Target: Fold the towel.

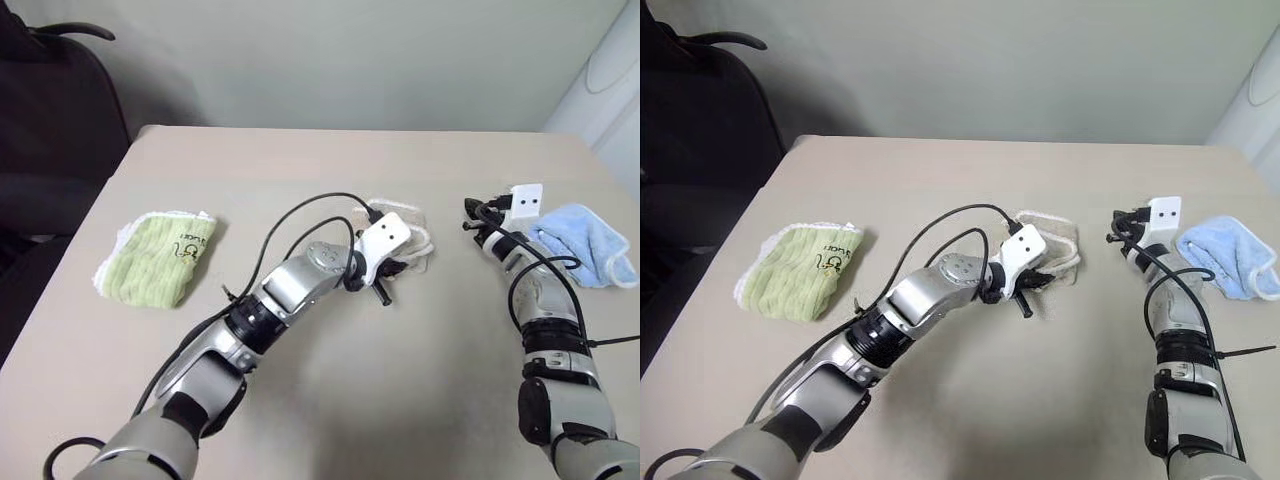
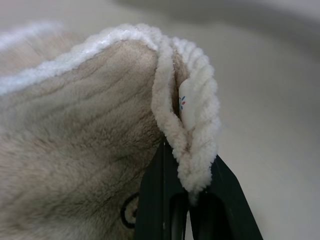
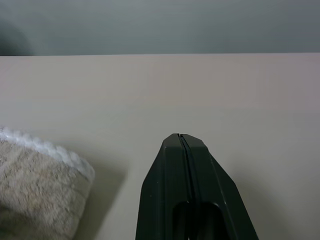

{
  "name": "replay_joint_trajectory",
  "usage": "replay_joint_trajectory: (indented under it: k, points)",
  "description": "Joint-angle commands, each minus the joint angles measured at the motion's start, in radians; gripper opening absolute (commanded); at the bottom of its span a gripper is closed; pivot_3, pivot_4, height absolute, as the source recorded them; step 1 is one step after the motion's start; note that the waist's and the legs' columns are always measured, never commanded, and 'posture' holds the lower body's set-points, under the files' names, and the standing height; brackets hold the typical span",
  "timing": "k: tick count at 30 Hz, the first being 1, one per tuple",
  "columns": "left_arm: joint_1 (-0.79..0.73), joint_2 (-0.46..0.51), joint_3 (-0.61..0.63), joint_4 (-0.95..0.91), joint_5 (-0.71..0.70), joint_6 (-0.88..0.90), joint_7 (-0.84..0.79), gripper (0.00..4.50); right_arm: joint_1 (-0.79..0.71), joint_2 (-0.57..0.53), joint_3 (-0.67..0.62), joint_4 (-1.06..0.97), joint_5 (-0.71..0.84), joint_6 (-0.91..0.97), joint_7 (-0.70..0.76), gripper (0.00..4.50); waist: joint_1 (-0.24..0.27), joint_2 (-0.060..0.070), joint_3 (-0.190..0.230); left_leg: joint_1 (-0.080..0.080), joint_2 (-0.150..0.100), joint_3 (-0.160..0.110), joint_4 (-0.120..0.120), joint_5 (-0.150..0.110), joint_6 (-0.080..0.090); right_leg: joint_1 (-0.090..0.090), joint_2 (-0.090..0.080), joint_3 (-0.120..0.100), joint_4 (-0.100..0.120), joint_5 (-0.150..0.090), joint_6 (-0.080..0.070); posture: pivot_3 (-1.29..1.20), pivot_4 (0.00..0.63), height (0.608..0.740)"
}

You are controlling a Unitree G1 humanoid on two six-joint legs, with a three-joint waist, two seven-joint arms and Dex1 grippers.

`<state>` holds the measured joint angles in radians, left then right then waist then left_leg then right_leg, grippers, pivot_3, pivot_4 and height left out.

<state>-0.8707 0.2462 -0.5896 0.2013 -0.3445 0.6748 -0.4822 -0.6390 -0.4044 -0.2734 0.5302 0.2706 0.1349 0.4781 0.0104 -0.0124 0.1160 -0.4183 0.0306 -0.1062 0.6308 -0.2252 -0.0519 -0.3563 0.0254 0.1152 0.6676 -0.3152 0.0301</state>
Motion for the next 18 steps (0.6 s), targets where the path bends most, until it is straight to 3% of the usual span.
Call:
replay_joint_trajectory:
  k: [1,6,10,13,14,18]
  points:
    - [-0.006,-0.054,0.11,0.01,-0.009,-0.033,-0.038,1.0,0.012,-0.015,-0.025,-0.074,0.021,0.007,-0.021,0.0,0.0,0.0,0.0,0.0,0.0,0.0,0.0,0.0,0.0,0.0,0.0,0.0,0.0,0.0,0.0,0.0,0.15,0.74]
    - [0.027,-0.122,0.27,-0.042,-0.086,0.001,-0.068,2.81,0.014,-0.02,-0.007,-0.097,0.021,0.031,-0.01,0.0,0.0,0.0,0.0,0.0,0.0,0.001,0.0,0.0,0.0,0.0,0.0,0.0,0.0,0.0,0.0,0.0,0.15,0.74]
    - [0.077,-0.117,0.358,-0.152,-0.09,-0.008,-0.042,4.21,0.019,-0.028,0.029,-0.139,0.022,0.051,0.044,0.0,-0.001,0.0,0.0,0.0,0.0,0.001,0.001,0.0,0.0,-0.001,0.0,0.0,0.001,0.0,0.0,0.0,0.15,0.74]
    - [0.116,-0.082,0.398,-0.159,-0.033,-0.053,-0.001,4.21,0.029,-0.039,0.05,-0.185,0.037,0.07,0.106,0.0,-0.001,0.0,0.0,0.0,0.0,0.001,0.002,0.0,0.0,-0.001,0.0,0.0,0.002,0.0,0.0,0.0,0.15,0.74]
    - [0.13,-0.055,0.383,-0.139,0.021,-0.103,0.008,4.03,0.031,-0.041,0.056,-0.205,0.047,0.085,0.127,0.0,-0.001,0.0,0.0,0.0,0.0,0.001,0.002,0.0,0.0,-0.001,0.0,0.0,0.003,0.0,0.0,0.0,0.15,0.74]
    - [0.162,-0.027,0.361,-0.067,0.113,-0.228,-0.004,2.73,0.069,-0.063,0.094,-0.324,0.119,0.196,0.258,0.0,-0.001,0.0,0.0,0.0,0.0,0.001,0.002,0.0,0.0,-0.001,0.0,0.0,0.004,0.0,0.0,0.0,0.15,0.74]
